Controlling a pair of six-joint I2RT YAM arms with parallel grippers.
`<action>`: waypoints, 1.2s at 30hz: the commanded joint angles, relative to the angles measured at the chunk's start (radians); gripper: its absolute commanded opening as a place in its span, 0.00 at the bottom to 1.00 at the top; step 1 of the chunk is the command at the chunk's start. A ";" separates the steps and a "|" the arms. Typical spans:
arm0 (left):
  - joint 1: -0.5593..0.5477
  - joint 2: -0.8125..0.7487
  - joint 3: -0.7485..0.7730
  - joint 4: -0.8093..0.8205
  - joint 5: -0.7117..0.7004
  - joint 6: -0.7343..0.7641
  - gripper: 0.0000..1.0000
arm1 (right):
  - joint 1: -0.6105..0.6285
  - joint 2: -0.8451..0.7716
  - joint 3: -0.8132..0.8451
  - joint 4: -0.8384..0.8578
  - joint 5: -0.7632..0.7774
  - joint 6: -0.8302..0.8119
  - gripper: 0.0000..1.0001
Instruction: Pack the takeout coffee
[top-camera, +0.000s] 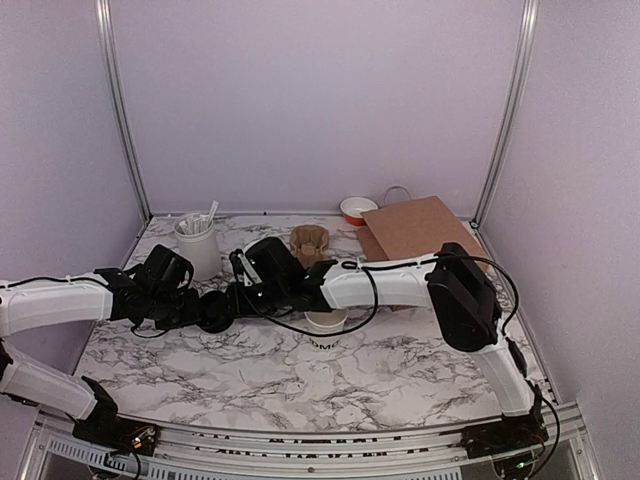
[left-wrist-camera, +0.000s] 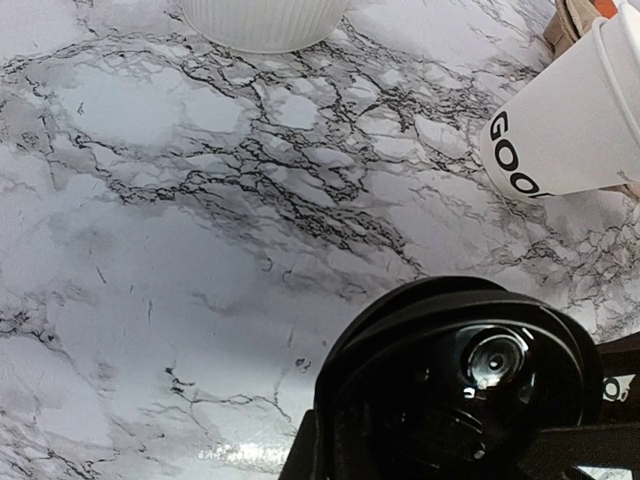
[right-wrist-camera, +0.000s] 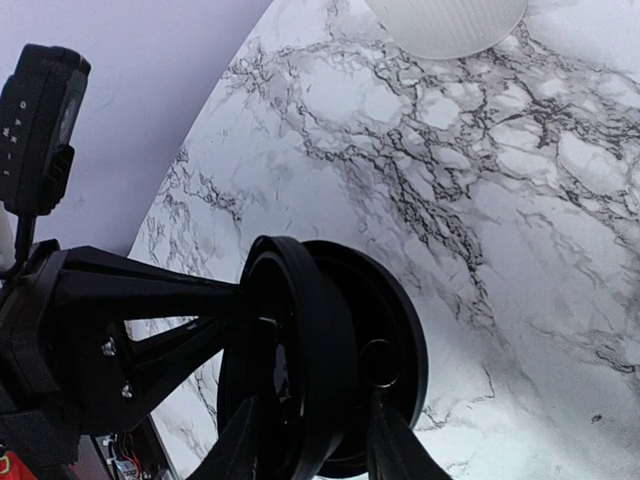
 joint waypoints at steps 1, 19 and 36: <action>-0.003 0.006 -0.009 0.026 -0.005 0.022 0.00 | 0.009 0.022 0.042 0.030 -0.015 0.020 0.30; -0.004 -0.059 0.041 -0.052 0.000 0.038 0.32 | 0.009 -0.050 0.033 0.014 0.029 -0.019 0.05; -0.004 -0.238 0.253 -0.076 0.203 0.084 0.34 | 0.009 -0.277 -0.060 -0.036 0.253 -0.234 0.03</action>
